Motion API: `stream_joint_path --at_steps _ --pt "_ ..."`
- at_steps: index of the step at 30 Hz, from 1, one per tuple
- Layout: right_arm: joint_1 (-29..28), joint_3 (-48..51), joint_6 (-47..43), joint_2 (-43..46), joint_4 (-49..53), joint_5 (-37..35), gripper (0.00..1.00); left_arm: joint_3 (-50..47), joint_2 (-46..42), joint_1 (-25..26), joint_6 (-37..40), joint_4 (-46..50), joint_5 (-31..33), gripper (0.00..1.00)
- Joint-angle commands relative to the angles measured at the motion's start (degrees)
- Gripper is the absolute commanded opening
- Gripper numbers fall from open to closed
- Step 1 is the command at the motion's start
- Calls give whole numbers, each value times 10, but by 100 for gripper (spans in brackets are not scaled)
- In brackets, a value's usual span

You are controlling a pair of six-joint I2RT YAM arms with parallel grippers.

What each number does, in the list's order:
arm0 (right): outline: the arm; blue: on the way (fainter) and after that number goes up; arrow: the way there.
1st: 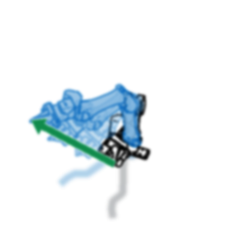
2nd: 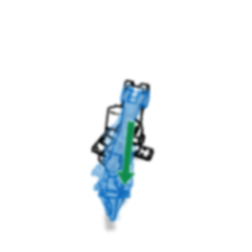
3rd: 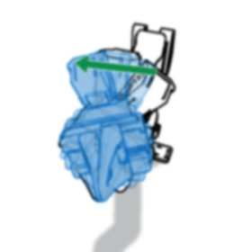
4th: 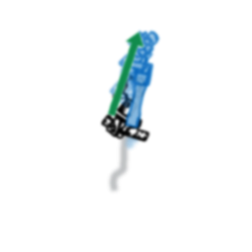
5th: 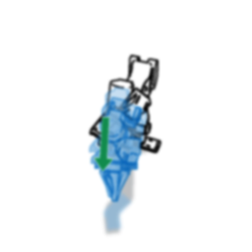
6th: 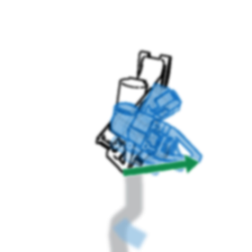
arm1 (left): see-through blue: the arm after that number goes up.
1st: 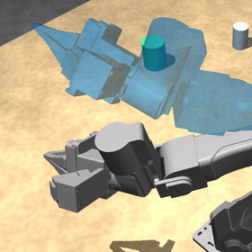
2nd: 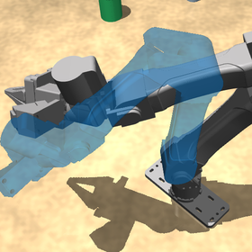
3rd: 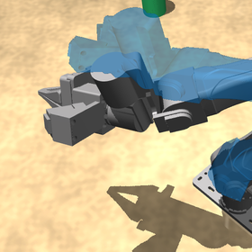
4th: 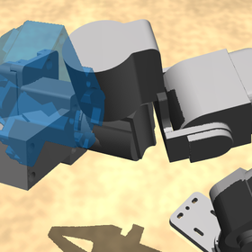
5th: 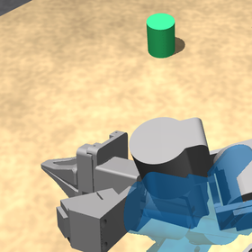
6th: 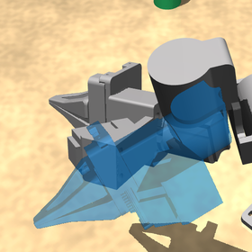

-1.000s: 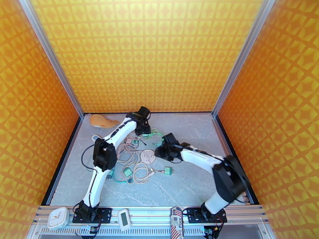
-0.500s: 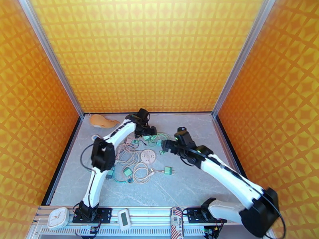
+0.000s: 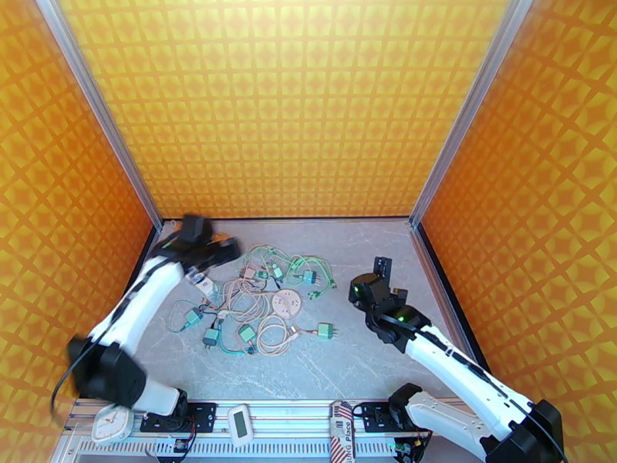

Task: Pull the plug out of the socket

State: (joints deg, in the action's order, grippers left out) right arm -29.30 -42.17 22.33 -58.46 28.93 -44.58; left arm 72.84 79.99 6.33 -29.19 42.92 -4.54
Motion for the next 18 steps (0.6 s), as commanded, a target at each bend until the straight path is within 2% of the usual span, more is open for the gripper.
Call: stream_joint_path --at_steps 1,4,6,10,18 --pt "10 50 -96 9 -114 -81 98 -92 -54 -77 38 -50 51 99" --pt "28 98 -151 4 -205 -89 98 -192 -94 -120 68 -129 108 99" --pt "45 127 -183 -8 -264 -87 98 -256 -117 -125 84 -210 148 99" --pt "85 164 -201 -40 -353 -69 99 -357 -128 -126 118 -392 155 99" --pt "127 195 -258 -160 -599 12 98 -409 -3 -122 218 -647 149 99"
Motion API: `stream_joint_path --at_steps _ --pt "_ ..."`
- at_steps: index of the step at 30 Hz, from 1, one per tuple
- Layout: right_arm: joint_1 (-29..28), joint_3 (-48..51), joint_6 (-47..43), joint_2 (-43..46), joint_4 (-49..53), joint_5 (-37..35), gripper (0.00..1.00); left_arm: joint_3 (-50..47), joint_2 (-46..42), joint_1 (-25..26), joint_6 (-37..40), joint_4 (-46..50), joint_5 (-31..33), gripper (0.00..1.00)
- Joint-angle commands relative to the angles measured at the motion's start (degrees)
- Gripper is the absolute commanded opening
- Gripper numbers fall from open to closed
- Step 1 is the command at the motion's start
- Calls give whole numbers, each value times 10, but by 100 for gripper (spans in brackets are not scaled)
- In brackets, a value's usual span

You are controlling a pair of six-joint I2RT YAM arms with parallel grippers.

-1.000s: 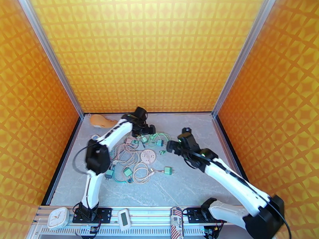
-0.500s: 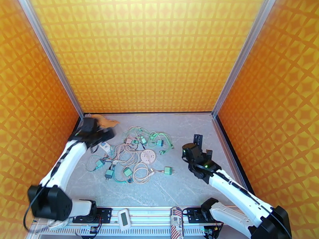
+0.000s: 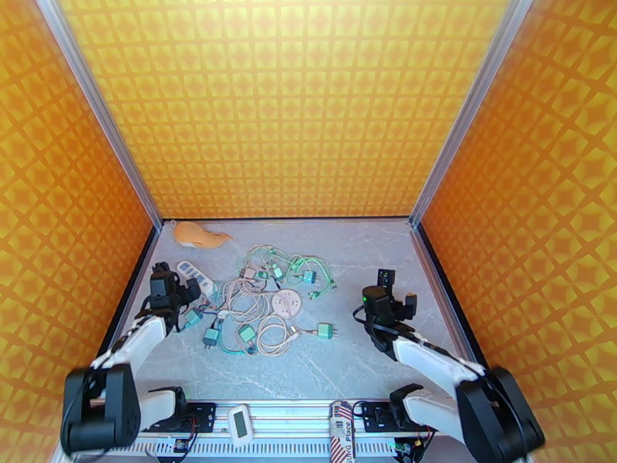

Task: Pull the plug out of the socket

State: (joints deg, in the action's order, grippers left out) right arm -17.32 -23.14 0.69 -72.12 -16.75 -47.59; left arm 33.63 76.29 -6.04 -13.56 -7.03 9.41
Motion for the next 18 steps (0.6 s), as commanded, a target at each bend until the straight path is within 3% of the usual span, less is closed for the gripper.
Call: stream_joint_path --at_steps 1,4,7,10,14,17,18 --pt "11 6 -54 -43 -191 57 98 -22 47 4 75 -168 8 99" --pt "22 -1 -64 -77 -241 96 98 -39 66 11 99 -223 -5 99" --pt "40 -24 -47 -89 -212 159 98 -52 91 13 108 -284 -37 99" --pt "55 1 -45 -135 -318 205 98 -36 112 32 137 -284 -52 99" --pt "74 -19 -25 -129 -260 244 98 -77 104 34 144 -343 -70 99" --pt "107 -12 -6 -131 -264 315 99 -127 134 34 153 -474 -88 99" --pt "116 3 -4 -139 -283 348 98 -119 122 33 147 -439 -85 99"
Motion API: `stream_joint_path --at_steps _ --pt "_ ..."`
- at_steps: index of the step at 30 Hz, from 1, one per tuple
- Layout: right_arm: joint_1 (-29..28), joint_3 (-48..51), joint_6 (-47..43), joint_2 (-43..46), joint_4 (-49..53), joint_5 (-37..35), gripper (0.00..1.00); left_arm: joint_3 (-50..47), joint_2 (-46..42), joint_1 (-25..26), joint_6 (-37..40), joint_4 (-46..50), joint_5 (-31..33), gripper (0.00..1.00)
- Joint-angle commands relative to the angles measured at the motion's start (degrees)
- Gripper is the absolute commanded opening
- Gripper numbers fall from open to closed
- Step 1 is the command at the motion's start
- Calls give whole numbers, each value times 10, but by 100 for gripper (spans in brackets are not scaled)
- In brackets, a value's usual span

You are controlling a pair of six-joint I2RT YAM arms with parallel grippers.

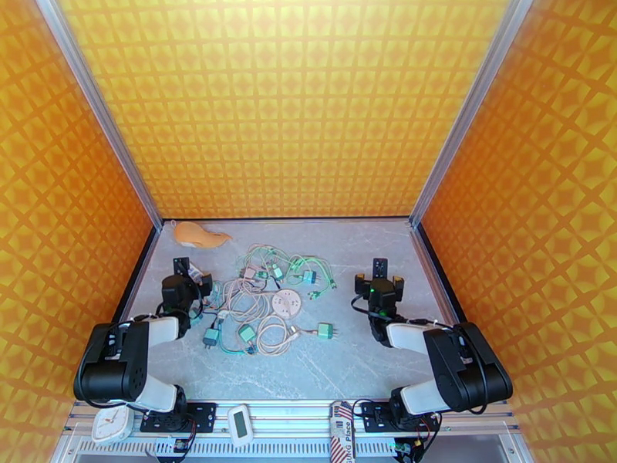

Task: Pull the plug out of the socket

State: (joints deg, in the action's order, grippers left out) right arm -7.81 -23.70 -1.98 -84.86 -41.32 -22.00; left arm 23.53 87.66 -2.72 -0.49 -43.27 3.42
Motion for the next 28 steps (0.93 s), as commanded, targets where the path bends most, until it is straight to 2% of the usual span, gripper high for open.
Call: stream_joint_path --at_steps 1,2,4,28 --pt "23 26 11 -33 -102 98 98 -14 8 -1 15 -62 -24 99" --pt "23 32 11 -37 -132 95 98 -20 16 -1 16 -90 -24 99" --pt "23 18 22 -17 -71 83 99 -16 10 -2 14 -71 -24 99" --pt "23 20 20 -20 -78 83 99 -17 11 -2 14 -79 -21 99"
